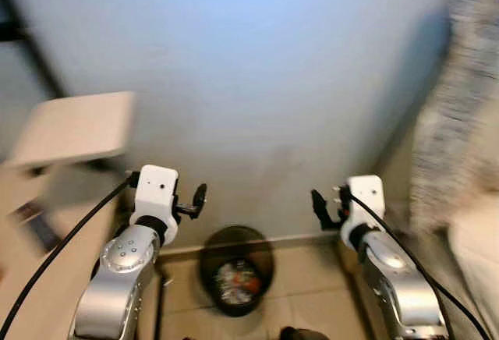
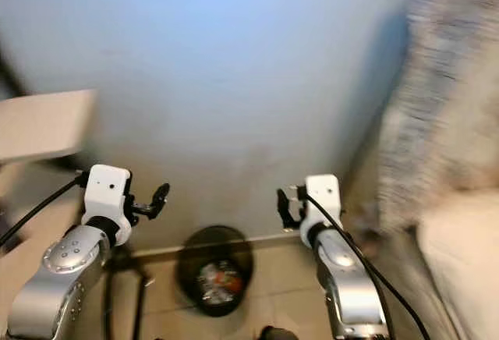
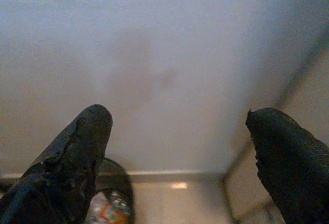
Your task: Clean up the room
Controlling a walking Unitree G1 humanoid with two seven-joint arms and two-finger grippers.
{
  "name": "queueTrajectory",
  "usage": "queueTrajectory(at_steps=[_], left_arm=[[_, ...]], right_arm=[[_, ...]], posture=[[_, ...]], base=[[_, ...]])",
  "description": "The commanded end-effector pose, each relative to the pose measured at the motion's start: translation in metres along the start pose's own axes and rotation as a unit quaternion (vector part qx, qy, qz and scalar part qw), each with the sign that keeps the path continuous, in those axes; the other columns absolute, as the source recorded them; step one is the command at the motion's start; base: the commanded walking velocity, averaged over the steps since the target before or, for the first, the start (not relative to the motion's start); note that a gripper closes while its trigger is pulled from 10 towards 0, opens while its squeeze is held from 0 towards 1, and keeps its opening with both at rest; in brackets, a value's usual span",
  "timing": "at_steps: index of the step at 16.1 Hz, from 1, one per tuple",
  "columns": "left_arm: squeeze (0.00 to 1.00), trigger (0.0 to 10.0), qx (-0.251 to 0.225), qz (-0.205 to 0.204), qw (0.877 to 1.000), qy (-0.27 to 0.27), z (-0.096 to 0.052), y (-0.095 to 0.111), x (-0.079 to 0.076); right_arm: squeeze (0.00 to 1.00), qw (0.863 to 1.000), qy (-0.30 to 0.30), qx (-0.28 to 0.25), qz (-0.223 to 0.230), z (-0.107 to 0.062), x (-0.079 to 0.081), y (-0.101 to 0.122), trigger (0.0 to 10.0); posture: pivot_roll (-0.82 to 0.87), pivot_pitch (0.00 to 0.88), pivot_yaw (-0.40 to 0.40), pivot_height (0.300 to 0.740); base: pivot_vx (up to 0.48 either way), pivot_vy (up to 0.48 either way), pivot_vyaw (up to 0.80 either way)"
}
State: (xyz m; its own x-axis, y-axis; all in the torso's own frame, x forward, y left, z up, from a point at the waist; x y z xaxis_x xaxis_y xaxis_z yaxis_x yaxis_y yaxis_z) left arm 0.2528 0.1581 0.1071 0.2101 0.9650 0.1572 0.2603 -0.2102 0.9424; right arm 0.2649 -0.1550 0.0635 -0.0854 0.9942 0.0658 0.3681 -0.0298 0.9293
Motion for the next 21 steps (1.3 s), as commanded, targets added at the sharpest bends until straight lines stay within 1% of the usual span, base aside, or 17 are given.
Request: queueTrajectory(at_steps=[1, 3, 5, 7, 9, 10, 11, 12, 14, 15, 16, 17, 18, 21], left_arm=[[0.0, 10.0, 0.004, -0.001, 1.0, -0.004, -0.003, -0.002, -0.002], [0.0, 10.0, 0.009, 0.003, 1.0, -0.01, -0.004, -0.005, -0.004], [0.0, 10.0, 0.008, 0.0, 1.0, -0.008, -0.005, -0.005, -0.002], [0.0, 10.0, 0.006, 0.005, 1.0, 0.0, -0.005, -0.006, 0.001], [0.0, 10.0, 0.006, 0.004, 1.0, 0.006, -0.005, -0.006, 0.003], [0.0, 10.0, 0.004, -0.001, 1.0, 0.012, -0.005, -0.004, 0.005], [0.0, 10.0, 0.002, 0.004, 1.0, 0.013, -0.005, -0.003, 0.005], [0.0, 10.0, -0.002, 0.004, 1.0, 0.009, -0.003, 0.0, 0.005], [0.0, 10.0, -0.007, 0.0, 1.0, 0.004, -0.002, 0.003, 0.004], [0.0, 10.0, -0.01, 0.0, 1.0, -0.004, -0.001, 0.003, 0.002], [0.0, 10.0, -0.01, -0.001, 1.0, -0.002, 0.001, 0.003, 0.003], [0.0, 10.0, -0.012, 0.0, 1.0, 0.0, 0.003, 0.003, 0.003], [0.0, 10.0, -0.016, 0.002, 1.0, 0.002, 0.004, 0.005, 0.003], [0.0, 10.0, -0.018, 0.002, 1.0, 0.002, 0.005, 0.006, 0.002]], right_arm=[[1.0, 1.0, 0.0, -0.004, -0.004, -0.003, 0.0, 0.004, 10.0], [1.0, 1.0, 0.001, 0.002, -0.006, -0.006, -0.001, 0.002, 10.0], [1.0, 1.0, 0.003, 0.007, -0.007, -0.009, 0.001, 0.003, 10.0], [1.0, 1.0, 0.007, 0.013, -0.017, -0.01, 0.002, 0.004, 10.0], [1.0, 1.0, 0.003, 0.02, -0.023, -0.011, 0.0, 0.004, 10.0], [1.0, 0.999, -0.004, 0.026, -0.026, -0.011, -0.003, 0.006, 10.0], [1.0, 0.999, -0.003, 0.029, -0.028, -0.011, -0.004, 0.006, 10.0], [1.0, 0.999, -0.001, 0.033, -0.033, -0.01, -0.002, 0.004, 10.0], [1.0, 0.999, -0.001, 0.037, -0.037, -0.01, 0.0, 0.001, 10.0], [1.0, 0.999, 0.004, 0.032, -0.035, -0.007, 0.005, 0.005, 10.0], [1.0, 0.999, 0.007, 0.03, -0.035, -0.005, 0.007, 0.007, 10.0], [0.99, 0.999, 0.009, 0.029, -0.036, -0.004, 0.009, 0.008, 10.0], [0.93, 0.999, 0.009, 0.03, -0.037, -0.003, 0.009, 0.009, 10.0], [0.91, 0.999, 0.003, 0.032, -0.036, -0.003, 0.006, 0.009, 10.0]], posture=[[0.01, 0.0, 0.026, 0.74], [0.01, 0.0, 0.022, 0.74], [-0.01, 0.0, 0.012, 0.74], [-0.01, 0.0, 0.006, 0.74], [0.0, 0.0, -0.005, 0.74], [0.01, 0.0, -0.013, 0.74], [0.02, 0.0, -0.004, 0.74], [0.01, 0.0, 0.011, 0.74], [0.01, 0.0, 0.011, 0.74], [0.01, 0.0, 0.02, 0.74], [0.01, 0.0, 0.018, 0.74], [0.01, 0.0, 0.015, 0.74], [0.01, 0.0, 0.013, 0.74], [0.02, 0.001, 0.014, 0.74]], base=[[0.0, 0.0, -0.8], [0.0, 0.0, -0.8], [0.0, 0.0, -0.8], [0.0, 0.0, -0.79], [0.0, 0.0, -0.79], [0.0, 0.0, -0.8], [0.0, 0.0, -0.8], [0.0, 0.0, -0.8], [0.0, 0.0, -0.8], [0.0, 0.0, -0.79], [0.0, 0.0, -0.79], [0.0, 0.0, -0.8], [0.0, 0.0, -0.8], [0.0, 0.0, -0.79]])
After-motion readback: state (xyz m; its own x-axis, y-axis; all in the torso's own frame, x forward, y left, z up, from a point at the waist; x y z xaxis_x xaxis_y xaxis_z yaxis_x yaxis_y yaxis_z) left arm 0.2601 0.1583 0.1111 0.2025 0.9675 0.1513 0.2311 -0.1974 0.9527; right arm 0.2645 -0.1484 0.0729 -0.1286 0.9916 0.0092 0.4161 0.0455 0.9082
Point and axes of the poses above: a point about 5 cm out from each wrist's last joint towards the gripper, its own z axis pointing out of the wrist towards the gripper, its own y axis along the axis of the wrist's last joint, x = y × z, the point moved 1 cm from there along z, pointing out of the wrist towards the gripper, and after that the axes turned 4 degrees about z, right-handed, at the moved point
